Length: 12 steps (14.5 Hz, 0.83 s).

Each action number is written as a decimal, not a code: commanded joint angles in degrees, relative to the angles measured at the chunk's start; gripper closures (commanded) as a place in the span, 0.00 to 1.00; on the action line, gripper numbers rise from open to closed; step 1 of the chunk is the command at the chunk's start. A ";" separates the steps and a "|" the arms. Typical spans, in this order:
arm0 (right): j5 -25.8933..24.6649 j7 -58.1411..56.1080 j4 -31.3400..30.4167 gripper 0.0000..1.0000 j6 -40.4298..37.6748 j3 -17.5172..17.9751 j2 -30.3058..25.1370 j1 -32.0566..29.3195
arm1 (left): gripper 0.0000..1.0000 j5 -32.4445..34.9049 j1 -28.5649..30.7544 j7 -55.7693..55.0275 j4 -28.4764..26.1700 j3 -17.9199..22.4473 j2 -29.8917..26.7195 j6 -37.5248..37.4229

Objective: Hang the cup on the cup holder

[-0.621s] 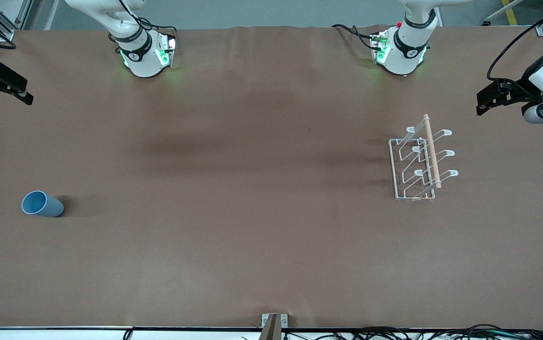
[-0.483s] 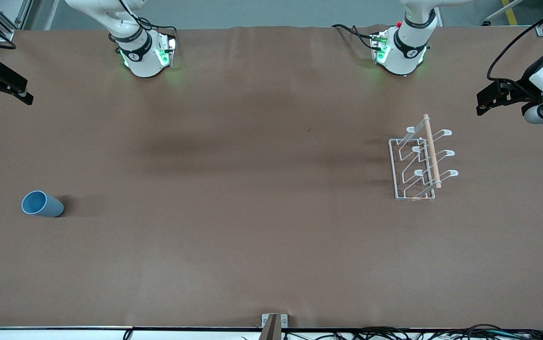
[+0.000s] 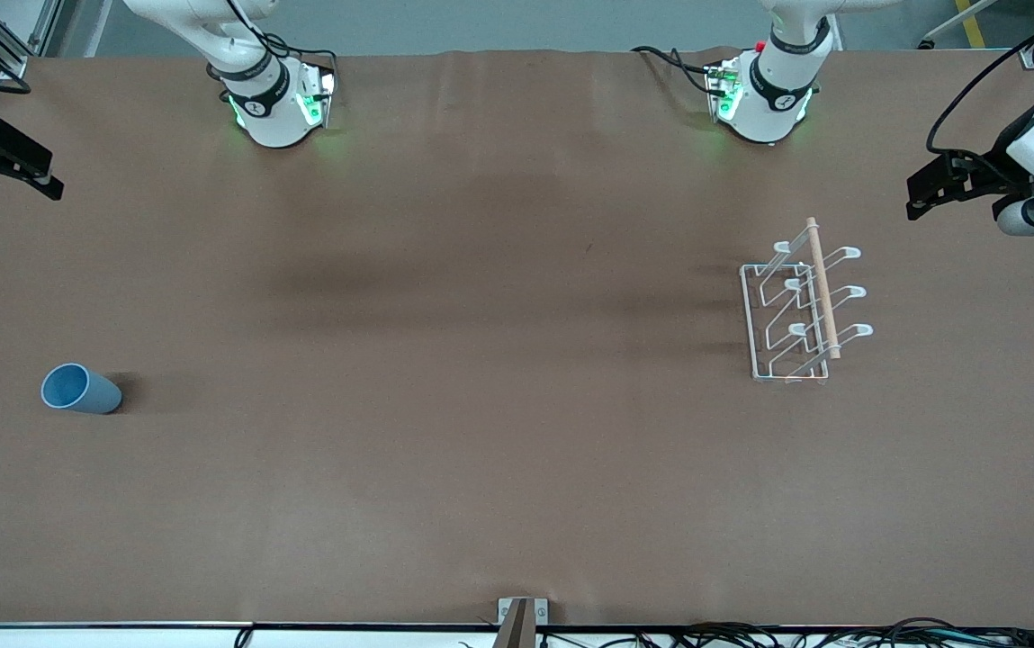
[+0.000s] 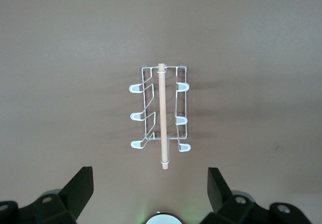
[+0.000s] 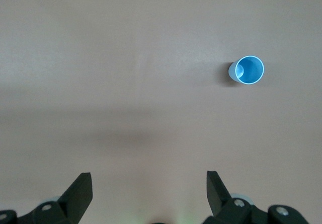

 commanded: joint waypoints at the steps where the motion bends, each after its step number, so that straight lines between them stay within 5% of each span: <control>1: 0.73 -0.34 -1.55 0.00 1.25 0.30 -0.52 -2.86 | 0.00 -0.17 -0.22 0.24 1.50 -0.15 0.92 -0.86; 7: 0.64 -1.39 -3.13 0.00 8.27 0.39 8.95 -13.57 | 0.00 -0.25 -0.22 0.24 1.50 -0.23 1.00 -0.86; 12: 0.64 -11.41 -3.04 0.00 23.29 0.39 22.84 -20.70 | 0.00 -0.25 -0.39 0.24 1.41 -0.32 1.00 -0.86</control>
